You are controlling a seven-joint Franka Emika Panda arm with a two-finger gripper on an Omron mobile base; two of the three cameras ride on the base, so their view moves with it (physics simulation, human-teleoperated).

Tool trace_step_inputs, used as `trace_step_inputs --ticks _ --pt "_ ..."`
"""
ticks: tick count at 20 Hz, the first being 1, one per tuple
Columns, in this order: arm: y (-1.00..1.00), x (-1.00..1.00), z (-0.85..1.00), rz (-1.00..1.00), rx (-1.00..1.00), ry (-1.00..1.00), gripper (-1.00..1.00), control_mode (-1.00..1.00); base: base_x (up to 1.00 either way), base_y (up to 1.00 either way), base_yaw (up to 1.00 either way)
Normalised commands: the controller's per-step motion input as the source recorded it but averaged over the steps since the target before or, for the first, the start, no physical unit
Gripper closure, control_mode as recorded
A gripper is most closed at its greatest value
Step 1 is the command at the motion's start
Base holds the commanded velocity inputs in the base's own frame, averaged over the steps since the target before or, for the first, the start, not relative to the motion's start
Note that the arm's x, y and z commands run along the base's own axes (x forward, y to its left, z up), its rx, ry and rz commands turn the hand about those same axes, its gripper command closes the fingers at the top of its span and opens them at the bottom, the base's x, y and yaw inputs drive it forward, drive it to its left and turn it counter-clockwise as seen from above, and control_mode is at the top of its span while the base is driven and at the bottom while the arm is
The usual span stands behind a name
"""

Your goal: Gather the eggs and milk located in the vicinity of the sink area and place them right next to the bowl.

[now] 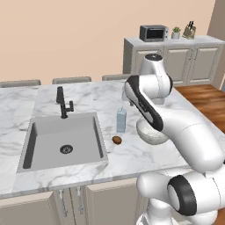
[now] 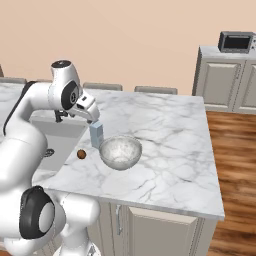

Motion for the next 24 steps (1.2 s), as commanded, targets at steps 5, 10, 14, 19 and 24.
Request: trace_step_inputs --ticks 5,10,14,19,24 --pt "0.04 0.14 -0.17 -0.04 0.00 0.02 -1.00 -1.00 0.00 0.00 0.00" --pt "0.04 0.16 -0.17 -0.04 0.00 0.03 -1.00 -1.00 0.00 0.00 0.00" --pt "0.05 0.17 -0.18 -0.04 0.00 0.04 -1.00 -1.00 0.00 0.00 0.00" --pt "0.04 0.18 -0.12 -0.04 0.00 0.02 -1.00 -1.00 0.00 0.00 0.00" --pt "0.02 0.17 -0.05 -0.04 0.00 0.00 -1.00 -1.00 0.00 0.00 0.00"
